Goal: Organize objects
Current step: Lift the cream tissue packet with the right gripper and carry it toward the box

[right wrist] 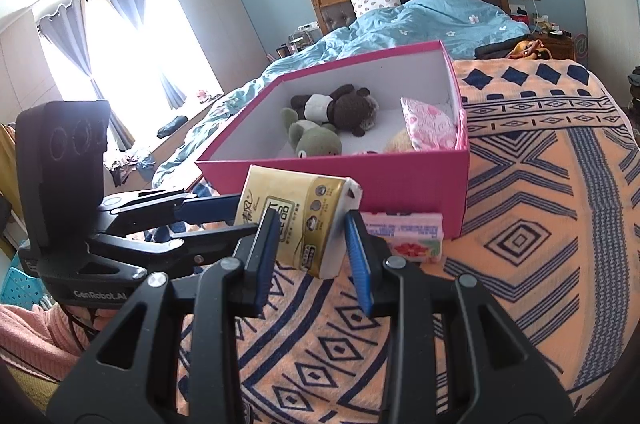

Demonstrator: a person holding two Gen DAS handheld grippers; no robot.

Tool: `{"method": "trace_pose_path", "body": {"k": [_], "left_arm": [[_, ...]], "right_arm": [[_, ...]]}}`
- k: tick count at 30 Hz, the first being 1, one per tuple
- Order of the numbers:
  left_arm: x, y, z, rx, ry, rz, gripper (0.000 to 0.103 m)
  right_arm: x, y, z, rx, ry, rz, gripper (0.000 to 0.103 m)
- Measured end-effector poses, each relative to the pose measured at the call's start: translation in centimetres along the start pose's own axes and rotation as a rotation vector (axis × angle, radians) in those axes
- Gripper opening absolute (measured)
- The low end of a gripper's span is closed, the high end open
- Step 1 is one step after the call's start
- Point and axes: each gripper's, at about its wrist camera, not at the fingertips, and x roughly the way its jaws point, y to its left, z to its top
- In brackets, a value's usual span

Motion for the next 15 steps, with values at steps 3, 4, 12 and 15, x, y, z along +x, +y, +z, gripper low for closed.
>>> {"method": "trace_pose_path", "body": {"k": [3,4,12,15], "left_arm": [[0.0,0.1,0.4,0.005,-0.005,0.005,0.042],[0.0,0.1,0.5,0.007,-0.007,0.008,0.042],[0.1,0.5,1.4,0.005,-0.016,0.014,0.042],[0.0,0.7,1.7,0.002,-0.019,0.011,0.042]], "right_arm": [[0.1,-0.1,0.4,-0.003,-0.005,0.002,0.037],[0.1,-0.1,0.5,-0.004,-0.007,0.003,0.037],[0.2,0.0,1.6,-0.015,-0.027,0.006,0.037],[0.2,-0.1,2.1,-0.022,-0.035,0.007,0.037]]}}
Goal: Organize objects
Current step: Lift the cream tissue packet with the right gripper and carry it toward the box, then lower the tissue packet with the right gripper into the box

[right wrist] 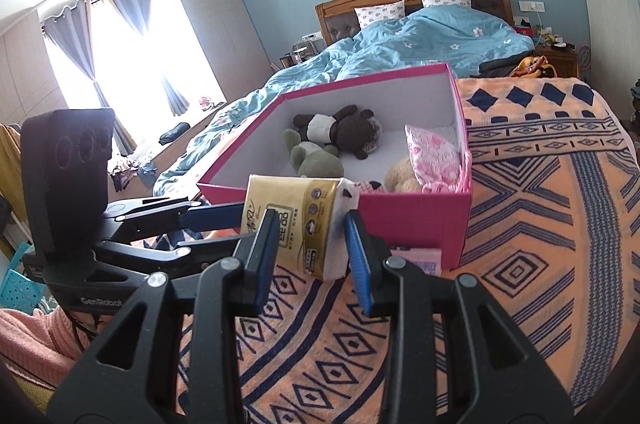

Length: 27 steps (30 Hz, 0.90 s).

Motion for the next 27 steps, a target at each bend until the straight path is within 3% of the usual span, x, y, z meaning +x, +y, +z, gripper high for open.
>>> {"method": "trace_pose_path", "body": {"k": [27], "left_arm": [[0.7,1.3,2.9,0.002,-0.023,0.035,0.042]], "right_arm": [[1.0,-0.3,2.9,-0.014,-0.031,-0.004,0.037]]}}
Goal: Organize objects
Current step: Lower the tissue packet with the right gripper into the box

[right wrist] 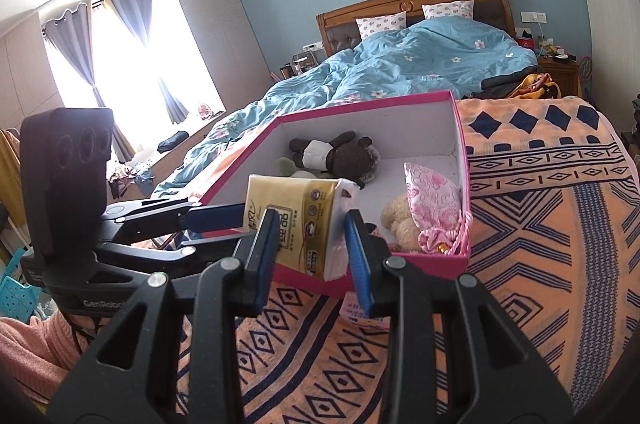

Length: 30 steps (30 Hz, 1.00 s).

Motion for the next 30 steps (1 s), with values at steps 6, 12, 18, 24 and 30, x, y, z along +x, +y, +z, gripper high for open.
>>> {"method": "trace_pose_path", "body": {"k": [6,12,18,24,30], "left_arm": [[0.4,0.4,0.4,-0.003,0.004,0.004,0.042],[0.8,0.8,0.8,-0.006,0.004,0.01,0.042],[1.1,1.3,1.3,-0.013,0.004,0.023,0.042],[1.7,2.0,1.9,-0.026,0.01,0.024,0.042],[2.3,2.3,2.3,-0.028,0.022,0.029,0.042]], "right_arm": [[0.5,-0.1,0.6,0.0,0.0,-0.007,0.037],[1.1,-0.2,1.0,0.0,0.003,-0.016,0.037],[1.7,-0.2,1.8,-0.008,0.005,-0.023,0.037],[2.5,-0.5,2.5,-0.011,0.008,-0.033,0.037],[3.4,-1.1,2.8,-0.012,0.023,-0.052,0.037]]}}
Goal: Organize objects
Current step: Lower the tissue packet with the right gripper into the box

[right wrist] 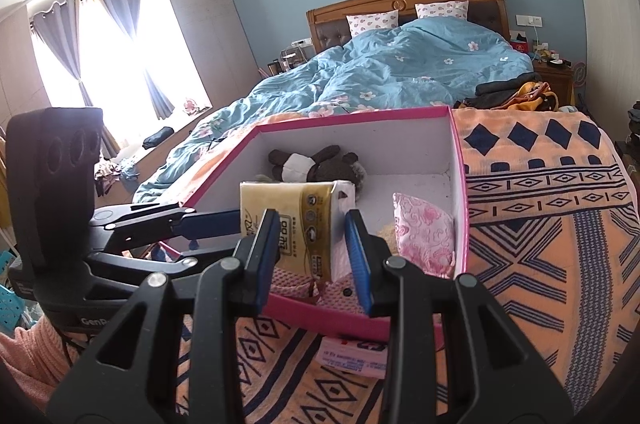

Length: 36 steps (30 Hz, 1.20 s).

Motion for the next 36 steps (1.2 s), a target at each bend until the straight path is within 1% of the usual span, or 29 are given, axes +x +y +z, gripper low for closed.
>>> {"method": "trace_pose_path", "body": {"k": [15,24,31,36], "left_arm": [[2.5,0.9,1.0,-0.025,0.037,-0.007,0.041],[3.9,1.7,1.0,-0.048,0.069,-0.007,0.041],[5.1,2.8,0.8,-0.077,0.103,-0.01,0.041],[5.6,3.3,0.8,-0.099,0.113,-0.01,0.041]], "right_arm": [[2.0,-2.0,0.6,0.056,0.03,-0.016,0.037],[3.8,-3.0,0.5,0.081,0.066,-0.034,0.037],[5.2,-3.3,0.6,0.079,0.095,-0.058,0.034],[5.8,-3.3,0.7,0.074,0.1,-0.084,0.032]]}}
